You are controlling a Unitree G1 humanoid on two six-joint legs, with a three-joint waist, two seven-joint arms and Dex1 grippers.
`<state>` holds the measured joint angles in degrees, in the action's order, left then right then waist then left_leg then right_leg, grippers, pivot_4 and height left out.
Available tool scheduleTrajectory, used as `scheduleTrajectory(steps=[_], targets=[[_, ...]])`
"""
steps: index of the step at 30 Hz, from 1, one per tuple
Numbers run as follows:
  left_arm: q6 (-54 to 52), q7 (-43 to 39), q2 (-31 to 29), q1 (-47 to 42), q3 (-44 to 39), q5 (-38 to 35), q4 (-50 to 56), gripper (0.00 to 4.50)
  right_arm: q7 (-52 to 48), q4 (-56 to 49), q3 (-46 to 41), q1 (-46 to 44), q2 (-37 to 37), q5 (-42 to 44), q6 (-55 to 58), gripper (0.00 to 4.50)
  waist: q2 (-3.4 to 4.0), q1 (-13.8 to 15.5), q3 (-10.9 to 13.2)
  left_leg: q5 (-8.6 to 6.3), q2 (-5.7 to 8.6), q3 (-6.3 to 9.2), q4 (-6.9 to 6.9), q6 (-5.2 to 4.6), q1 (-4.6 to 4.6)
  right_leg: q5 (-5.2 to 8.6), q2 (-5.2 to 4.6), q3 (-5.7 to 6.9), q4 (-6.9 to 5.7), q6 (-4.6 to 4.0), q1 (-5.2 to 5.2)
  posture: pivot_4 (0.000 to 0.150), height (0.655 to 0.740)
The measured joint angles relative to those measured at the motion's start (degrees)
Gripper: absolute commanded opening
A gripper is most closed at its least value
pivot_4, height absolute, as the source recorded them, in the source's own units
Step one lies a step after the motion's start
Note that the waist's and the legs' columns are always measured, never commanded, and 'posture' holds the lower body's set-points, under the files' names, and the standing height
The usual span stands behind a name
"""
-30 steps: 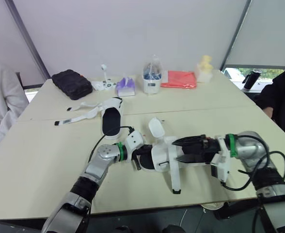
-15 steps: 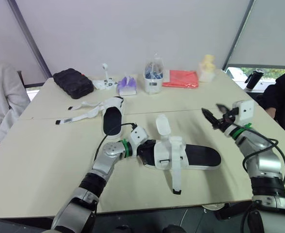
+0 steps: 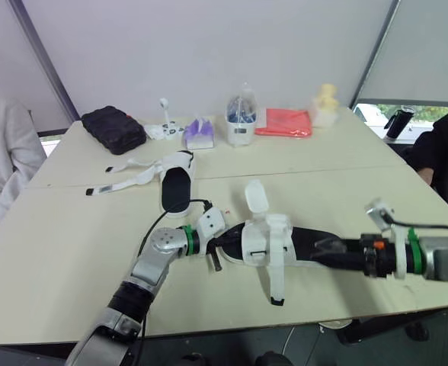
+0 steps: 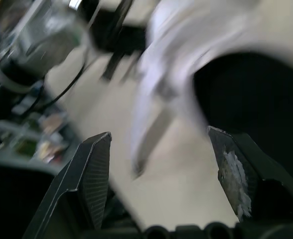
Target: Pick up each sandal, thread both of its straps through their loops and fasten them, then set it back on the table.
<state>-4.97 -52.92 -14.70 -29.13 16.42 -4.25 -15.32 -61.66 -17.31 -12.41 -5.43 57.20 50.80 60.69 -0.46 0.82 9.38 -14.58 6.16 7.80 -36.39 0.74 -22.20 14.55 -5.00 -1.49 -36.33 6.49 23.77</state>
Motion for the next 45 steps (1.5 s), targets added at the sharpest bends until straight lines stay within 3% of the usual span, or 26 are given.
scheduleTrajectory(steps=[6,13,16,21,26,29,34,45], targets=[[-1.0,0.2,0.0,0.2,0.7,0.0,0.8,0.00,1.3,-3.7,1.9,3.2,-2.9,0.3,0.2,3.32,0.00,0.0,0.0,-0.15,0.02,0.01,-0.41,-0.24,-0.02,-0.09,0.00,0.02,0.14,0.15,-0.24,0.150,0.7400],[-1.8,0.9,1.6,0.3,1.1,0.1,0.7,0.00,5.4,-2.4,8.8,-1.0,-12.0,0.1,1.0,3.32,0.00,0.0,0.0,-0.19,0.05,0.04,-0.62,-0.30,-0.10,-0.14,-0.02,0.04,0.19,0.24,-0.30,0.150,0.7400],[-1.8,1.1,1.8,0.3,1.3,0.2,0.7,0.00,6.7,-0.9,9.9,-2.9,-14.1,0.0,1.4,2.54,-0.01,0.2,0.0,-0.20,0.06,0.08,-0.62,-0.31,-0.11,-0.15,-0.02,0.07,0.20,0.24,-0.30,0.150,0.7400],[-1.9,1.6,1.8,0.5,1.2,0.2,0.8,0.00,9.4,2.4,10.3,-4.9,-16.7,-0.2,1.6,0.29,0.00,0.2,0.0,-0.20,0.07,0.07,-0.62,-0.32,-0.12,-0.15,-0.04,0.06,0.21,0.24,-0.30,0.150,0.7400],[-1.9,2.4,1.9,1.4,1.2,0.1,1.4,0.00,9.7,2.5,10.5,-4.1,-15.4,-1.4,1.2,0.14,0.01,0.2,0.0,-0.21,0.07,0.08,-0.62,-0.32,-0.12,-0.15,-0.03,0.07,0.21,0.24,-0.30,0.150,0.7400],[-2.0,2.6,1.9,1.6,1.2,0.1,1.8,0.00,9.2,2.5,9.8,-2.6,-14.8,-1.8,0.7,0.93,0.01,0.1,0.0,-0.21,0.07,0.08,-0.62,-0.33,-0.12,-0.16,-0.04,0.07,0.21,0.24,-0.30,0.150,0.7400],[-2.0,2.9,1.9,1.8,1.2,0.0,2.0,0.00,8.7,1.6,6.2,-1.0,-13.7,0.2,1.5,3.43,0.01,0.1,0.0,-0.21,0.07,0.08,-0.62,-0.33,-0.12,-0.16,-0.04,0.07,0.21,0.24,-0.31,0.150,0.7400],[-1.8,2.6,2.6,1.3,1.2,0.0,1.2,0.00,15.7,1.8,7.8,-2.4,-21.7,1.9,5.1,3.43,0.02,0.2,0.0,-0.21,0.08,0.08,-0.64,-0.33,-0.12,-0.16,-0.05,0.07,0.21,0.25,-0.32,0.150,0.7400]])
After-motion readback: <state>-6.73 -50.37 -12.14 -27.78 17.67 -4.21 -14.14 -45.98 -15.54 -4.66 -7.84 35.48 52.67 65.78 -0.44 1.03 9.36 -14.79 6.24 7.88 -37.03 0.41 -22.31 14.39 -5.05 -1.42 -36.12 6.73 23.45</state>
